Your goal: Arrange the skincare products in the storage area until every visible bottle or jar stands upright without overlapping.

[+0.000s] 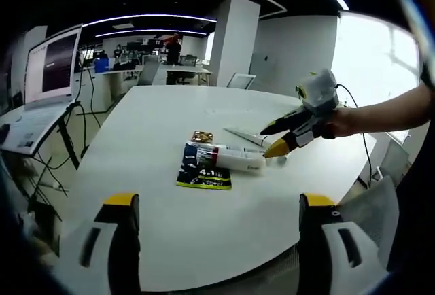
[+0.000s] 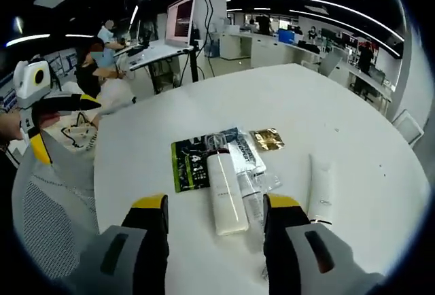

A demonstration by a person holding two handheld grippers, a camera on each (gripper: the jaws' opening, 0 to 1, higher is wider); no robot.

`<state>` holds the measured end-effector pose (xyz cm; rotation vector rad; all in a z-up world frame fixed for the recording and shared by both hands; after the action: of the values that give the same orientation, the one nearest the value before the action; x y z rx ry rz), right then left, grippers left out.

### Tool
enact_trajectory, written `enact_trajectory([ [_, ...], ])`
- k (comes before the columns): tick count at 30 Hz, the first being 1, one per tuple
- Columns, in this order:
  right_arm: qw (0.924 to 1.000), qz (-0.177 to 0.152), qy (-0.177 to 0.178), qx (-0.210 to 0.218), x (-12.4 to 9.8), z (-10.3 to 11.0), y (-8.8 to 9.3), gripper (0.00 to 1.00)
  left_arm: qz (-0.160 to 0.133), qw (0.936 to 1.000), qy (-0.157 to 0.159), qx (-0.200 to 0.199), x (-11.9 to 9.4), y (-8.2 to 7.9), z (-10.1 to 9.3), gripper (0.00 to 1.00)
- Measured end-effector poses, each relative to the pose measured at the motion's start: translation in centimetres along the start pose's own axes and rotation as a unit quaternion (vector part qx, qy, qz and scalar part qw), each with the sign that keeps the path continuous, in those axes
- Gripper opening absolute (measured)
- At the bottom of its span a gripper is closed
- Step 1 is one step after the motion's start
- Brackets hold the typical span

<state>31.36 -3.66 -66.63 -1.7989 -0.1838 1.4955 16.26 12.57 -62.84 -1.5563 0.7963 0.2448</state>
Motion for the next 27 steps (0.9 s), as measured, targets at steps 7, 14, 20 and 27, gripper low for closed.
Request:
enact_trajectory([
  [7,0.9994,0.022,-0.012,-0.023,2.4,-0.1,-1.2,0.52,-0.003,1.0000,-0.005,-0.003,-0.1,-0.1,0.3,0.90],
  [14,0.9981,0.051,-0.020,-0.029,4.0,0.0,-1.4,0.49,-0.001,0.9999,-0.010,0.004,-0.1,-0.1,0.4,0.89],
  [20,0.9968,0.063,-0.027,-0.041,5.5,0.1,-1.9,0.47,-0.005,0.9999,-0.012,-0.001,-0.2,-0.1,0.6,0.89],
  [27,0.9948,0.077,-0.032,-0.059,6.7,0.3,-2.4,0.45,-0.004,0.9999,-0.012,-0.003,-0.1,0.0,0.5,0.89],
])
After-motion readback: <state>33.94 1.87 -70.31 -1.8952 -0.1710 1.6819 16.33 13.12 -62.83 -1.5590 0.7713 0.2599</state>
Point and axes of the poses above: the point that each gripper's makers call its tool centre point, and the gripper's own axes: x roughly forward along the fingers, z roughly to its left, y roughly out of its underside, the point moved 2 cm from there along -x, roughly backward along the fingers, and after that the axes turned 9 degrees about z, right-handed, at the moved point
